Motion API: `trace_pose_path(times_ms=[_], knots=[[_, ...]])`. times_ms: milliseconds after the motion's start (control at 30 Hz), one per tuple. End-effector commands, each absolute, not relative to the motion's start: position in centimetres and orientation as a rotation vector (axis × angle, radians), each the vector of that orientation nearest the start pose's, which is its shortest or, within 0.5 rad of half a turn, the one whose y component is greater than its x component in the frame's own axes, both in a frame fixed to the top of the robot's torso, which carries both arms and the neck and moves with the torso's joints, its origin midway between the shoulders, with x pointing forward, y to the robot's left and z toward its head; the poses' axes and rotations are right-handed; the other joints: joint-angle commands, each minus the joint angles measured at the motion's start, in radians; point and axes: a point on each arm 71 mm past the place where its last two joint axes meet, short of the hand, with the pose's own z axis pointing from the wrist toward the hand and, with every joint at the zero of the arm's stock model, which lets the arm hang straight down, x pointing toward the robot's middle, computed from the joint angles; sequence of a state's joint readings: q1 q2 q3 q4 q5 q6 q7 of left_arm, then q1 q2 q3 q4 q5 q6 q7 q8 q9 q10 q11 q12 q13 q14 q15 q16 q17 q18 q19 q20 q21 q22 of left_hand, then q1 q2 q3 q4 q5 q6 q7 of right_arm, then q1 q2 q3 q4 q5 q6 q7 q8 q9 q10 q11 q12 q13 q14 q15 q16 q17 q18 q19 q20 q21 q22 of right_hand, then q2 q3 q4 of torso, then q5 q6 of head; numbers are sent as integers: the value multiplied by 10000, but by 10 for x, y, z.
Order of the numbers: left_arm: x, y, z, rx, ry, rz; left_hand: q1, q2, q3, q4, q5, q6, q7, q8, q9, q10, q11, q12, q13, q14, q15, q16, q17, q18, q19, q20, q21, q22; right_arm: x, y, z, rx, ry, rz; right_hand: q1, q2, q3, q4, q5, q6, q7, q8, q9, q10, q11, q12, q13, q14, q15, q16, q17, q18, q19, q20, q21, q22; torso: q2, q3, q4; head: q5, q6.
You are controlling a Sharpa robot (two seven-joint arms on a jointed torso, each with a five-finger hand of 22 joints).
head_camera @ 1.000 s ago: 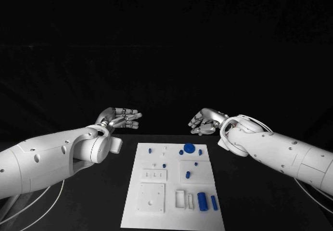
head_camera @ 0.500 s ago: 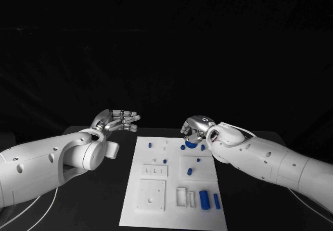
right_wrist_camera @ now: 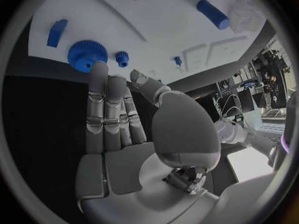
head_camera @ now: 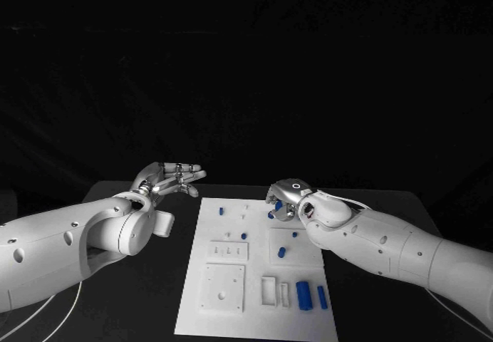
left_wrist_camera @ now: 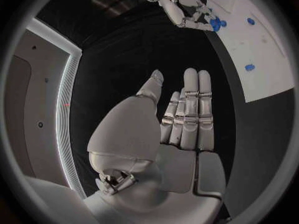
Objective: Assemble the parts on the task board
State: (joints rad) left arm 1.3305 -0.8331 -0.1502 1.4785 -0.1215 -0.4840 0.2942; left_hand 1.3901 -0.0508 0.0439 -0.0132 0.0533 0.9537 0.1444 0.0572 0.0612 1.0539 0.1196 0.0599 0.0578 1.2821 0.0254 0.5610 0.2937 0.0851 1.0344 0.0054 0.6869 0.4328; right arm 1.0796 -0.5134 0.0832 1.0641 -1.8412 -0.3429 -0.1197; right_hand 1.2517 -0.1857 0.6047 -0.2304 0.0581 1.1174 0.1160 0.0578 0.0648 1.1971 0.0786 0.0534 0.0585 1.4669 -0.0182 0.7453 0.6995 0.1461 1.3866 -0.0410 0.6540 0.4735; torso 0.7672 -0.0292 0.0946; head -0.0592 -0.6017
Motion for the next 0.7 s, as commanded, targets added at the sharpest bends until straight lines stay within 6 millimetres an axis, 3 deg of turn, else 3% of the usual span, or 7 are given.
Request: trace_pose_path(times_ms=[33, 433, 700], knots=[[510, 227, -157, -9788, 14169, -12558, 23, -145, 76, 24, 40, -92, 20, 37, 3, -125, -11, 12, 10, -6, -7, 182, -30, 100, -32, 17, 128, 89, 547, -160, -233, -3663, 15371, 3360, 8, -93, 33, 35, -53, -64, 6, 47, 11, -74, 1, 40, 8, -38, 69, 146, -90, -132, 35, 45, 42, 176, 91, -7, 51, -53, -18], [510, 228, -156, -9820, 14174, -12521, 43, -259, 172, 177, 31, -198, 47, 32, -2, -228, -2, 8, 8, -37, -47, 1093, -21, 165, -106, -16, 660, 518, 546, -160, -239, -3753, 15481, 3054, -40, -176, -46, 80, -73, -81, -10, 47, 11, -129, 10, 38, 7, -104, 90, 526, -249, -130, 71, 66, 92, 769, 235, -49, 102, -66, 34], [510, 227, -156, -9825, 14222, -12541, 35, -267, 184, 208, 31, -204, 46, 30, -3, -275, 5, 7, 7, -51, -47, 1235, -56, 175, -127, -15, 727, 580, 547, -161, -242, -3821, 15611, 2897, -24, -148, 48, 57, -67, -46, -21, 47, 12, -112, 5, 38, 7, -127, 90, 644, -326, -126, 90, 68, 18, 1051, 323, -82, 143, -87, 38]])
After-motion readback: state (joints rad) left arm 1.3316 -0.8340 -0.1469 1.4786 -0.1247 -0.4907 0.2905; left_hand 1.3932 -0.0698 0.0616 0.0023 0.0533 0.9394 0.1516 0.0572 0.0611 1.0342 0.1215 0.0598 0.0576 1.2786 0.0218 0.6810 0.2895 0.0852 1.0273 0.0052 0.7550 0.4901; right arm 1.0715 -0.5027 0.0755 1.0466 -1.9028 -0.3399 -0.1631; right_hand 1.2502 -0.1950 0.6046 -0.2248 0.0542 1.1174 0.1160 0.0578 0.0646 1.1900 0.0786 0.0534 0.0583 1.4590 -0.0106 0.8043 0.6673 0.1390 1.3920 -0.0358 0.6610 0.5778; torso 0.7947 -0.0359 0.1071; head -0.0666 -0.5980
